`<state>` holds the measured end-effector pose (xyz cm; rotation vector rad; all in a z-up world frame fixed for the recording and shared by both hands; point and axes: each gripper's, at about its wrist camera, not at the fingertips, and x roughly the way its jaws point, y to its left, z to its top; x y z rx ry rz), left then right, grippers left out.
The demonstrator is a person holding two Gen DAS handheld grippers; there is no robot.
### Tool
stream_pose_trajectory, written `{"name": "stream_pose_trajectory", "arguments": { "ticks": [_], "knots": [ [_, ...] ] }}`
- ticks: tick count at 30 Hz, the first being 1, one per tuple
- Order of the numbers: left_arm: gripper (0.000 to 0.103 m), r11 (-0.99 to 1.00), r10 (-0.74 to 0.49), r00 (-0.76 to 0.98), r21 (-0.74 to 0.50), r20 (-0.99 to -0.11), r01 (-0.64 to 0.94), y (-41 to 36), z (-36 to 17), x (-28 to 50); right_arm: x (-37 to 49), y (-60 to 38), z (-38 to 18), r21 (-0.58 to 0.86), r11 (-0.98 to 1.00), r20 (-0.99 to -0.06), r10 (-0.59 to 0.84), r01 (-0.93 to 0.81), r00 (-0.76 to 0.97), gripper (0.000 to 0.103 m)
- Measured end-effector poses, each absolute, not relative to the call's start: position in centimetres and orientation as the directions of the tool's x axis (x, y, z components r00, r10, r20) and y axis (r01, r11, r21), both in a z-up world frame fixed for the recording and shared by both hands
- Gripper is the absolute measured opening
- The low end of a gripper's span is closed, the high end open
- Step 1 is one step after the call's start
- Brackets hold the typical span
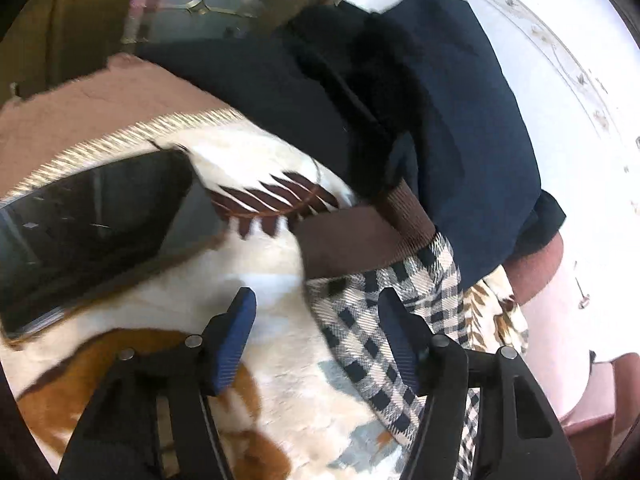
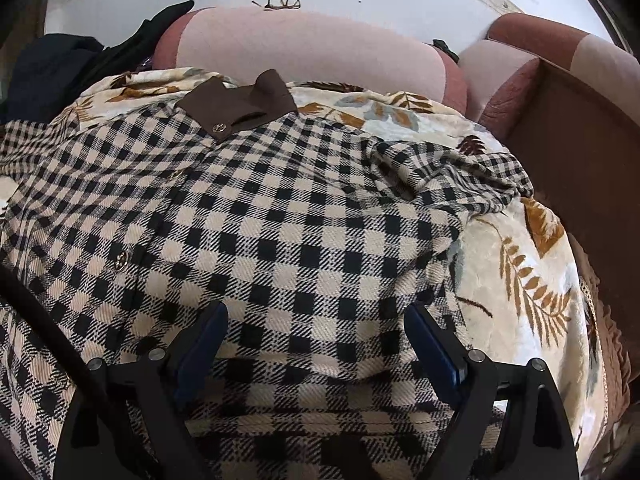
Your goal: Fold large clothes
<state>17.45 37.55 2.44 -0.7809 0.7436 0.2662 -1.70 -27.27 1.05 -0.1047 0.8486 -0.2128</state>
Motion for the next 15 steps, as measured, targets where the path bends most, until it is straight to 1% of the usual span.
{"name": "stream_pose_trajectory", "arguments": {
  "ticks": [3, 6, 7, 8, 9, 10, 12, 13, 15],
  "knots": [
    [0.07, 0.7, -0.067, 0.711, -0.541, -0.7, -0.466, 37.1, 1.5, 18.9, -1.4, -27.0, 0.6, -0.19, 0.972, -0.738, -0.233, 0.135, 0.633, 0.093],
    [0.071, 0.705, -0.049, 0.724, -0.538, -0.688, -0.462, 36.6, 1.3, 19.6, -1.2, -26.9, 0.3, -0.194, 0.972, -0.744, -0.234, 0.133, 0.626, 0.093],
    [0.061, 0.716, -0.061, 0.719, -0.533, -0.692, -0.452, 36.2, 1.4, 20.0, -1.2, -27.0, 0.3, -0.193, 0.972, -0.745, -0.234, 0.134, 0.625, 0.093],
    [0.043, 0.725, -0.093, 0.716, -0.54, -0.692, -0.428, 35.9, 1.5, 20.3, -1.2, -27.0, 0.2, -0.193, 0.972, -0.745, -0.235, 0.136, 0.624, 0.093],
    [0.001, 0.734, -0.119, 0.699, -0.537, -0.705, -0.416, 35.4, 1.7, 20.7, -1.2, -27.0, 0.2, -0.194, 0.971, -0.745, -0.237, 0.138, 0.623, 0.093],
    [0.003, 0.741, -0.13, 0.682, -0.528, -0.72, -0.415, 35.0, 1.9, 21.0, -1.2, -27.0, 0.2, -0.196, 0.971, -0.745, -0.24, 0.14, 0.622, 0.093],
    [0.003, 0.754, -0.068, 0.699, -0.496, -0.712, -0.432, 34.2, 3.5, 20.4, -1.2, -27.0, 0.2, -0.202, 0.969, -0.741, -0.245, 0.14, 0.625, 0.093],
    [0.002, 0.767, -0.056, 0.71, -0.485, -0.702, -0.419, 33.6, 4.7, 20.1, -1.3, -27.0, 0.3, -0.205, 0.968, -0.738, -0.248, 0.142, 0.628, 0.093],
    [0.002, 0.788, -0.09, 0.752, -0.509, -0.653, -0.347, 31.9, 7.4, 19.1, -1.7, -27.1, 0.7, -0.199, 0.969, -0.729, -0.248, 0.149, 0.638, 0.093]
  ]
}}
